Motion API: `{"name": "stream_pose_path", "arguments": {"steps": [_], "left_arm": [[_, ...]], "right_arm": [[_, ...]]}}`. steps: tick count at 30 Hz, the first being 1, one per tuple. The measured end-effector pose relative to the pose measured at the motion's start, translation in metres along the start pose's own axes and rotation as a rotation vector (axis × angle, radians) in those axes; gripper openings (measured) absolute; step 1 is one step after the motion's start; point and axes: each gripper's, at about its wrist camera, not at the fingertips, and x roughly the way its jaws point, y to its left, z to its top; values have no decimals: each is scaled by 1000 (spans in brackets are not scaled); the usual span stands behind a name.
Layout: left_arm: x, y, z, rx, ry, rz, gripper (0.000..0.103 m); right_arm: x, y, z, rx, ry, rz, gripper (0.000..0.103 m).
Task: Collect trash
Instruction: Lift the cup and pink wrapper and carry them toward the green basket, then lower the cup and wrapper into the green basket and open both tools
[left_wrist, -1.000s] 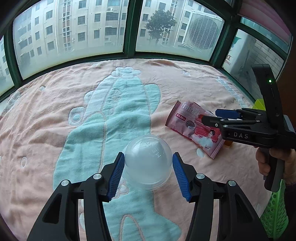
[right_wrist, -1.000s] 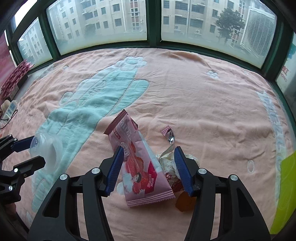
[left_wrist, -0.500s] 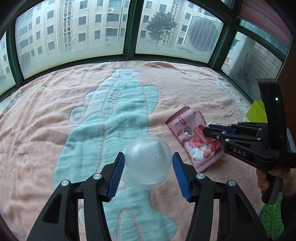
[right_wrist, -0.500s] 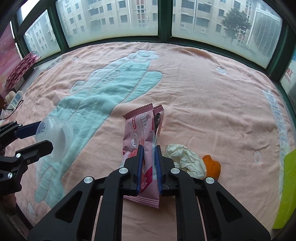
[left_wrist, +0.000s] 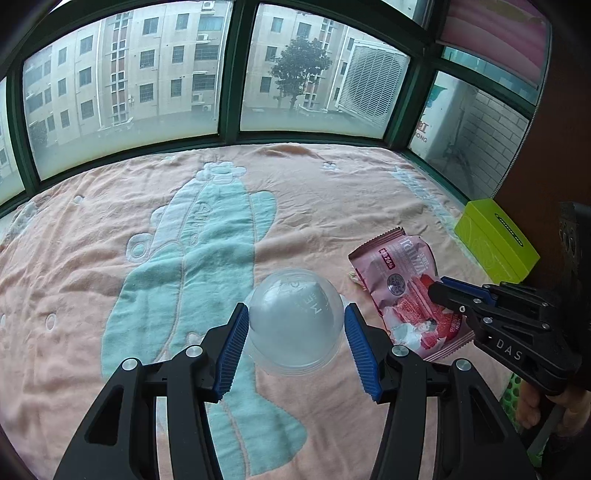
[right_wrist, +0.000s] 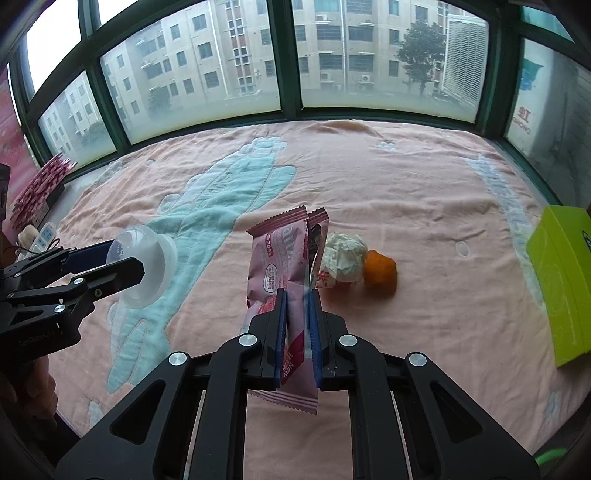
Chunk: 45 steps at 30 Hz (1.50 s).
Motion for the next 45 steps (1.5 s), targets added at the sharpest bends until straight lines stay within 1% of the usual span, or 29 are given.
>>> {"name": "stream_pose_path", "arguments": {"steps": [8,14,22,26,30,37,45], "left_arm": [[-22,-45,-7,65,-30,-66,52],[-32,-88,-16,116,-36,-137,52],[-38,-142,-28,185,-29,-226,52],[-41,-169,-32,220,-24,-268,52],[-44,-190,-37,250,-20,-301,52],[-48,-216,-42,290,-18,-342,52],[-53,-241,-47,328,-14,-381,52]], "right_arm": [[-69,-19,-38,103,-88,-67,12],[-116,-39,-70,202,-142,-125,12],[-166,-64,-109,272,-191,-259,12],[-185,-75,-127,307,-198,-319,12],[-198,-88,-144,350,-201,-356,12],[-217,-105,-170,404,-199,-437,12],[-231,-127,-197,480,-190,-489,15]]}}
